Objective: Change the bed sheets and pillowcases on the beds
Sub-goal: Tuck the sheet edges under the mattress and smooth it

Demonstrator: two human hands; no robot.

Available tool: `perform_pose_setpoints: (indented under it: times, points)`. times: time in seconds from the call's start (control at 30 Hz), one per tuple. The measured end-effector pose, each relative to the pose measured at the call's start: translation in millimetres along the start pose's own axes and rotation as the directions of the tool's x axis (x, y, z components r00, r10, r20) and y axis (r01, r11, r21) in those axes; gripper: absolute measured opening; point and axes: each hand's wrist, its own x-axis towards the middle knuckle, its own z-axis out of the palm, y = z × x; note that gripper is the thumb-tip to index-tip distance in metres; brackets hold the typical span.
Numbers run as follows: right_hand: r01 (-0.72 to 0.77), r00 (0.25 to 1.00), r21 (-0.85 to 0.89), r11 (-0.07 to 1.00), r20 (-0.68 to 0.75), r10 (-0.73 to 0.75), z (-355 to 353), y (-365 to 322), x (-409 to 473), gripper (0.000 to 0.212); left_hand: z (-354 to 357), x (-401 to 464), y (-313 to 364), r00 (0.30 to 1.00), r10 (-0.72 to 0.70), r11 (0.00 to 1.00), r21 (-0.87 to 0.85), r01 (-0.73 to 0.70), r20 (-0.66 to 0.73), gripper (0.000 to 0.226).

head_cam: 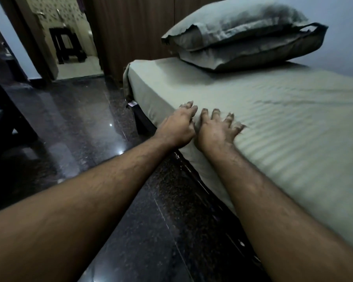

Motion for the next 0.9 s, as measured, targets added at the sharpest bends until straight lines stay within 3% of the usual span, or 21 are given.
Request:
perform_pose_setpoints:
  times: [0.07,0.17,0.27,0.37,0.47,0.57,0.67,0.8,0.9]
  points:
    - [-0.042,0.998,-0.031,0.999,-0.05,0.041,11,-2,1,0.064,17,10,-4,0.999,-0.007,1.0,0.0,0.007,0.05,0.046]
    - [-0.02,0.977,-0.141,0.99,-0.213,-0.011,33,2,-15,0.056,45,6,-8,0.998,-0.052,0.985,-0.164,0.045,-0.035,0.051]
    - [0.004,0.971,-0.225,0.974,-0.232,-0.058,45,6,-23,0.054,52,-7,-10,0.997,-0.071,0.993,-0.102,0.066,-0.041,0.056]
    - [-0.01,0.986,-0.253,0.967,-0.163,-0.033,36,6,-25,0.057,19,-2,-5,0.988,-0.082,0.994,0.078,0.072,0.132,0.06]
    - [0.019,1.0,-0.239,0.971,-0.013,-0.023,17,2,-31,0.061,-16,7,11,0.938,-0.168,0.985,0.097,0.145,0.302,0.057]
    - [0.024,0.982,-0.105,0.994,0.189,-0.004,-19,2,-27,0.052,-42,-2,40,0.875,-0.303,0.953,0.111,0.282,0.377,0.046]
    - [-0.041,0.936,0.26,0.965,0.347,-0.054,-99,2,-16,0.034,-97,-9,76,0.846,-0.398,0.91,0.039,0.412,0.354,0.045]
    - [0.009,0.963,0.433,0.901,0.238,-0.124,-254,-2,-16,0.041,-233,2,152,0.889,-0.324,0.935,-0.036,0.354,0.324,0.054]
    - [-0.048,0.956,0.563,0.825,0.264,-0.124,-348,-13,-21,0.034,-330,14,193,0.921,-0.235,0.97,0.02,0.241,0.31,0.056]
